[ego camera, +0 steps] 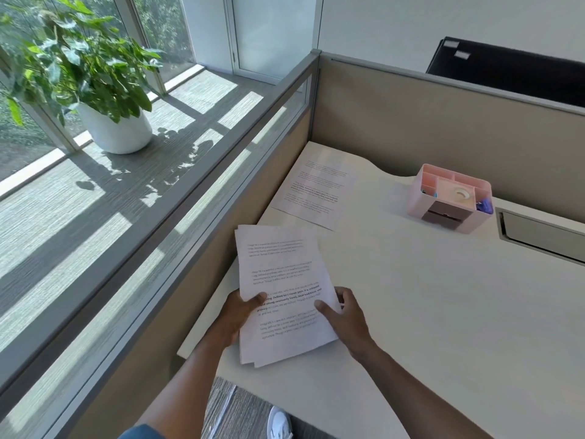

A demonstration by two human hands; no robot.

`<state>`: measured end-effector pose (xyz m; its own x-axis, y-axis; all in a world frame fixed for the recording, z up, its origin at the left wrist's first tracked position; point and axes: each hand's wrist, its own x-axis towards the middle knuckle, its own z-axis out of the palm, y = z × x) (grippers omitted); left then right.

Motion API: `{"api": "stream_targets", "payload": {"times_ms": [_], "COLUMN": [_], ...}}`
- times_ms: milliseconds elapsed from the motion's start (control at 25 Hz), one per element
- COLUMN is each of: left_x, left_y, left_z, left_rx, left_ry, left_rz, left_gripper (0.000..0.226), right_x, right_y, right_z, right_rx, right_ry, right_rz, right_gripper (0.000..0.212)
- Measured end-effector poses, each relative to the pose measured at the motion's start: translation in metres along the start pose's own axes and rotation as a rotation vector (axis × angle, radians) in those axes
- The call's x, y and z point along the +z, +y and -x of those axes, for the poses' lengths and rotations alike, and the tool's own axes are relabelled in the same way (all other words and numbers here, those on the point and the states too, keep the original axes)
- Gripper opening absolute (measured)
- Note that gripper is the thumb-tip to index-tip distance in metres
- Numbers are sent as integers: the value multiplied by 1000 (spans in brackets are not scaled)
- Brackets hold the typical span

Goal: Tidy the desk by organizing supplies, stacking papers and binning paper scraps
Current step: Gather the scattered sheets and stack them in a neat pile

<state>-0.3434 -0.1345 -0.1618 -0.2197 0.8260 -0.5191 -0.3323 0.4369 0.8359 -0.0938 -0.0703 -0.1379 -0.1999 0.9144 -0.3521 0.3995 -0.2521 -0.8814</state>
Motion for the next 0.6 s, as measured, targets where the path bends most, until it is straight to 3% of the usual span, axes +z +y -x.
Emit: {"api": "stream_targets", "payload": {"times_ms": [120, 200, 360, 600], "left_x": [3, 12, 36, 65], "left_y": [5, 18, 54, 74], "left_z": [5, 10, 12, 9], "left_rx": [20, 54, 169, 315], "left_ry": [-96, -150, -180, -158], "left_rz": [38, 47, 51, 72], "left_gripper": [43, 50, 62, 32], "right_x": [-9, -20, -54, -72], "right_y": [-10, -20, -43, -59], "right_z": [-16, -28, -46, -41], "right_rx": [-38, -60, -157, -294], "right_ry": [-11, -93, -89, 8], "right_rz": [-39, -142, -342, -350], "right_gripper": [68, 74, 39, 33]}}
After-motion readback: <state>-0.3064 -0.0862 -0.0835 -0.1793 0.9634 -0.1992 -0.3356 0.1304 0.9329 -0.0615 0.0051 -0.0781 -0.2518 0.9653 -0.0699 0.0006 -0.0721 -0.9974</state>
